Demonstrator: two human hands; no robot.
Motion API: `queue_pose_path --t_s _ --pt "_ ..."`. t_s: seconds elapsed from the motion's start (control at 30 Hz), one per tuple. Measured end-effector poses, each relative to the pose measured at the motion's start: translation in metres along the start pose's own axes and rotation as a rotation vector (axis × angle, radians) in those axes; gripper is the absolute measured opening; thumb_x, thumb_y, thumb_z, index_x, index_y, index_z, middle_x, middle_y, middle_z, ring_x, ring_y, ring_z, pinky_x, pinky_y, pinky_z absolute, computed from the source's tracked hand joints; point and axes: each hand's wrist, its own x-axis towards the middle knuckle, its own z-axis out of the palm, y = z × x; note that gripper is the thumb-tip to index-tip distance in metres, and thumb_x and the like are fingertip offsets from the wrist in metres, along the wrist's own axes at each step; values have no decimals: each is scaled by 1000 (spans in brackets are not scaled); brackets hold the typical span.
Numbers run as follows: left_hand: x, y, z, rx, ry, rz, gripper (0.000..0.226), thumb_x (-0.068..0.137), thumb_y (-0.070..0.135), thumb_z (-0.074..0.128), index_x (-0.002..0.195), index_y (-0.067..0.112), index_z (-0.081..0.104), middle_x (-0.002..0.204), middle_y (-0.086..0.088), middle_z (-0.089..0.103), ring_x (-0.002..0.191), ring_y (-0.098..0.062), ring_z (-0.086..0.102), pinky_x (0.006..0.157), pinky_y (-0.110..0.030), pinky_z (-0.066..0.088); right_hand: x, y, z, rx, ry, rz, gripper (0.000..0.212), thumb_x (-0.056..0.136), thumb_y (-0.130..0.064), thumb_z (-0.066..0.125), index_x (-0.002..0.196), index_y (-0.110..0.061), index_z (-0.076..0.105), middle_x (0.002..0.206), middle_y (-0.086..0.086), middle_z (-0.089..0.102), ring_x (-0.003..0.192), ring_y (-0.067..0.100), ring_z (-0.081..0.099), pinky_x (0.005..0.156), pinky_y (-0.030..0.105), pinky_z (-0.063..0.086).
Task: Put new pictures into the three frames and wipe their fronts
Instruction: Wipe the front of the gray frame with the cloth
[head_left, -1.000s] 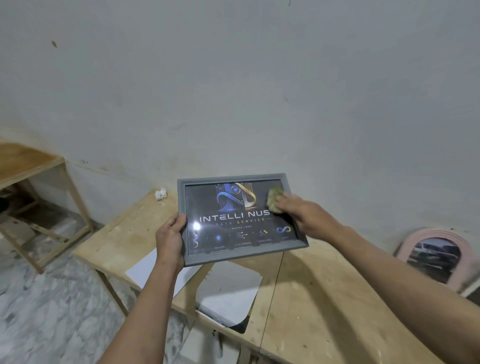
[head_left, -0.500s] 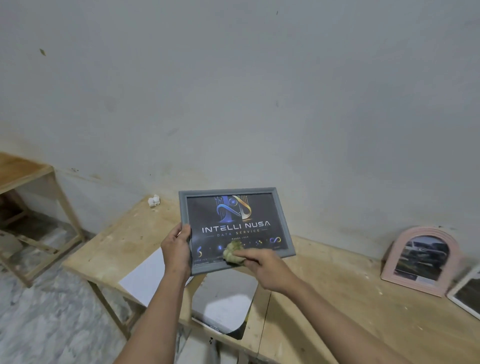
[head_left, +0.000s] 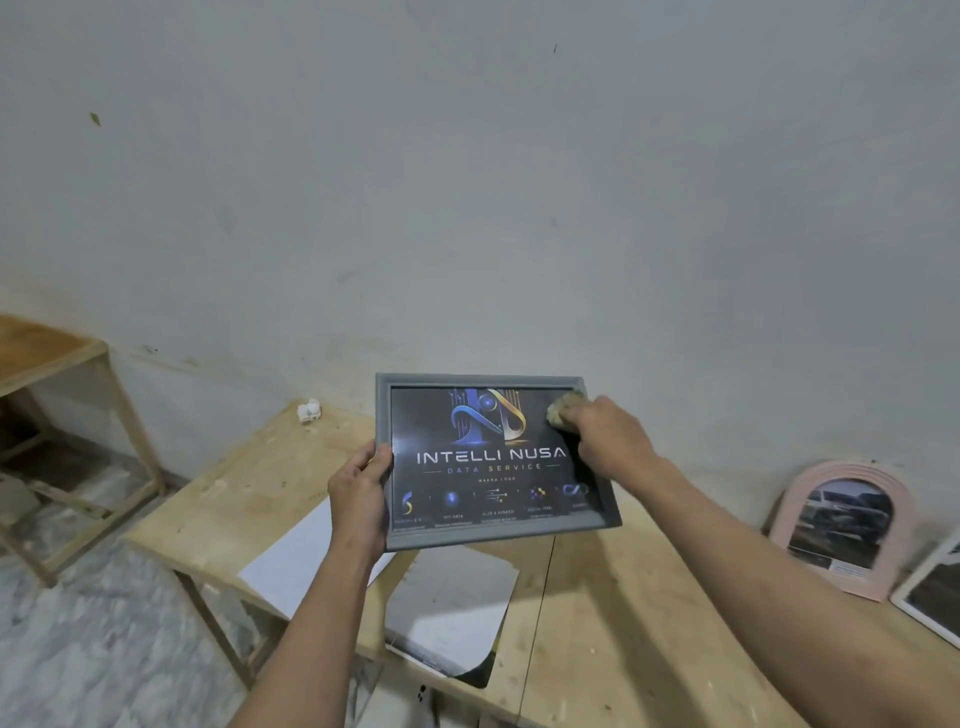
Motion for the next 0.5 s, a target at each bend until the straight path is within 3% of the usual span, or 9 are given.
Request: queue_pose_path --t_s 0.13,0.23,0.33,0.4,0.43,0.5 --pt "1 -6 -2 -30 24 -10 13 97 12 61 103 17 72 68 7 75 54 -10 68 50 -26 56 -29 -9 28 -25 -82 18 38 76 -2 50 103 -25 64 111 3 64 102 28 57 75 33 47" --pt "4 -9 -7 -67 50 1 12 98 12 61 103 20 68 68 8 74 54 -7 68 49 -24 56 -48 -12 48 47 -168 98 30 78 -7 51 96 -22 69 105 7 68 99 31 62 72 30 46" --pt "6 -18 -4 -95 47 -10 23 97 12 62 118 20 65 82 5 76 67 -10 70 66 -31 60 -65 -33 61 283 -153 179 32 79 -8 50 98 -22 72 108 2 70 102 28 61 77 28 46" --pt "6 -23 2 -103 42 -7 37 96 14 65 132 12 62 107 -6 75 93 -22 72 88 -42 58 -68 -58 67 407 -159 161 35 74 -4 48 97 -20 71 106 0 70 103 27 61 83 30 50" --pt "4 -24 6 -95 42 -15 39 95 16 66 134 10 61 115 -9 73 103 -28 70 96 -47 55 -68 -74 70 439 -178 134 32 71 -3 48 93 -16 68 101 2 70 100 27 61 83 33 51" --pt "4 -29 11 -78 38 -14 23 95 15 66 117 14 71 109 -9 74 103 -30 69 97 -50 54 -70 -106 73 481 -182 70 26 69 -1 48 87 -11 63 98 5 68 97 27 62 81 34 52"
